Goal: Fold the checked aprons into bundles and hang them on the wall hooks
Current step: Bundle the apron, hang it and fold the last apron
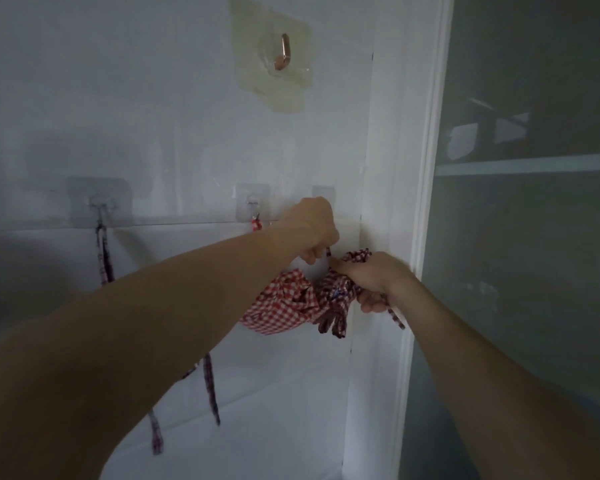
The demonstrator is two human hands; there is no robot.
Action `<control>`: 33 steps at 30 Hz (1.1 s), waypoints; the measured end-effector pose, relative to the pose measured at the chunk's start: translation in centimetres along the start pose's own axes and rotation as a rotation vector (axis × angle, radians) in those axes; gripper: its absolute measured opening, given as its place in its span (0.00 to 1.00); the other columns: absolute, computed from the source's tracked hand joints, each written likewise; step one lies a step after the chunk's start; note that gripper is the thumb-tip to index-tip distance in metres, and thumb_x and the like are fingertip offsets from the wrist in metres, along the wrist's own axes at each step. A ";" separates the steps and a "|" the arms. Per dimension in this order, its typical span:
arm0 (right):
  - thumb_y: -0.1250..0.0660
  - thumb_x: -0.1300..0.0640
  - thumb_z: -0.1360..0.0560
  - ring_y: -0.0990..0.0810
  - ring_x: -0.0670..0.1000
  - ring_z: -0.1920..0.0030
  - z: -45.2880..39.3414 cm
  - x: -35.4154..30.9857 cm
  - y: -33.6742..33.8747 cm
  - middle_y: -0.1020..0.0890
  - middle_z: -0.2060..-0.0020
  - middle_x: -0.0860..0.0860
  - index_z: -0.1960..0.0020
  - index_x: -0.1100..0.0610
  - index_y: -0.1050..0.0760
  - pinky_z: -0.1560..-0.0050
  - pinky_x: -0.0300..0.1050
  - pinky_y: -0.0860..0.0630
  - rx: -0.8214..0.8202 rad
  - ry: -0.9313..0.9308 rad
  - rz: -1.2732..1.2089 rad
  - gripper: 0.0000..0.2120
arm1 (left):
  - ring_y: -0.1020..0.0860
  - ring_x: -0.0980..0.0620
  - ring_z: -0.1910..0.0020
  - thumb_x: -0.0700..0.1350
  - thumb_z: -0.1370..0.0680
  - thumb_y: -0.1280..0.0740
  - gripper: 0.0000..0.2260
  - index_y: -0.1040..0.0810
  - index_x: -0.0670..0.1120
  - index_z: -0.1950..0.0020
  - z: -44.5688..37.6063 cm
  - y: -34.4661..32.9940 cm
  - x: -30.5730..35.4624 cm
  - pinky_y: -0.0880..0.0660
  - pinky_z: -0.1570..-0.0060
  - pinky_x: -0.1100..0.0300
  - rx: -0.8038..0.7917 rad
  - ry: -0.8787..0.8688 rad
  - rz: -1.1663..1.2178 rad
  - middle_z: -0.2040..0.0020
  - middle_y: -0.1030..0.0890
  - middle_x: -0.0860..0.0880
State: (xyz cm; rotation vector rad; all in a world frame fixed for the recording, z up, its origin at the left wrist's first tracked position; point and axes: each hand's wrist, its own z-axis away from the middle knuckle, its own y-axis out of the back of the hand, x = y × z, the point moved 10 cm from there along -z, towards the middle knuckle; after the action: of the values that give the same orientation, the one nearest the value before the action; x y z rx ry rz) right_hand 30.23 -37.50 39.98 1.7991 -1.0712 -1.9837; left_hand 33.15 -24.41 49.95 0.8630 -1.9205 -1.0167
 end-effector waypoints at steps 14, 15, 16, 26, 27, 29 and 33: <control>0.27 0.54 0.27 0.18 0.52 0.49 6.4 5.5 4.4 0.17 0.53 0.50 0.51 0.55 0.21 0.46 0.45 0.23 0.411 0.225 -0.251 0.07 | 0.32 0.57 0.75 0.46 0.19 0.37 0.18 0.31 0.46 0.70 8.7 -2.0 3.4 0.38 0.70 0.59 0.403 -0.397 0.300 0.74 0.30 0.53; 0.29 0.57 0.27 0.16 0.51 0.54 7.1 6.2 4.0 0.15 0.59 0.50 0.59 0.54 0.20 0.49 0.45 0.21 0.417 0.233 -0.225 0.02 | 0.33 0.57 0.76 0.46 0.20 0.38 0.18 0.34 0.48 0.70 10.1 -2.8 4.0 0.39 0.70 0.60 0.445 -0.466 0.326 0.75 0.32 0.55; 0.30 0.59 0.27 0.16 0.50 0.60 7.4 7.3 3.3 0.15 0.65 0.50 0.63 0.54 0.20 0.55 0.44 0.21 0.413 0.223 -0.219 0.06 | 0.34 0.56 0.76 0.47 0.20 0.38 0.17 0.35 0.50 0.69 11.8 -3.6 4.6 0.38 0.71 0.61 0.496 -0.537 0.334 0.75 0.32 0.56; 0.33 0.61 0.24 0.17 0.48 0.69 9.3 22.8 -11.9 0.18 0.68 0.47 0.62 0.51 0.24 0.61 0.46 0.19 0.036 0.065 -0.036 0.09 | 0.25 0.51 0.66 0.44 0.20 0.39 0.10 0.29 0.46 0.39 19.9 -28.5 -1.3 0.28 0.64 0.57 -0.129 -0.340 0.229 0.63 0.22 0.52; 0.34 0.61 0.23 0.16 0.50 0.64 9.7 24.8 -14.2 0.17 0.65 0.49 0.61 0.51 0.24 0.56 0.47 0.18 -0.036 0.039 0.028 0.10 | 0.23 0.51 0.62 0.44 0.20 0.39 0.10 0.30 0.48 0.39 20.6 -32.5 -3.3 0.26 0.60 0.57 -0.245 -0.246 0.186 0.59 0.20 0.50; 0.33 0.59 0.22 0.17 0.55 0.51 11.2 29.1 -18.5 0.16 0.53 0.54 0.53 0.56 0.20 0.45 0.47 0.21 -0.200 -0.022 0.154 0.04 | 0.22 0.52 0.55 0.46 0.21 0.39 0.11 0.29 0.49 0.38 23.6 -40.0 -7.2 0.25 0.52 0.57 -0.494 -0.103 0.162 0.48 0.20 0.49; 0.28 0.45 0.27 0.31 0.56 0.29 15.8 40.3 -27.8 0.30 0.27 0.56 0.24 0.56 0.36 0.29 0.43 0.36 -0.561 -0.263 0.271 0.37 | 0.27 0.45 0.33 0.52 0.23 0.36 0.19 0.28 0.56 0.31 31.0 -48.8 -9.8 0.30 0.32 0.46 -0.763 -0.113 0.102 0.32 0.27 0.48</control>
State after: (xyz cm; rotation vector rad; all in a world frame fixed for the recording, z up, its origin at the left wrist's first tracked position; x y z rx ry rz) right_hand 15.04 -38.14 -9.13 1.0740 -0.6746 -2.1079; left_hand 20.71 -27.69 -7.23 0.2678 -1.4457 -1.5979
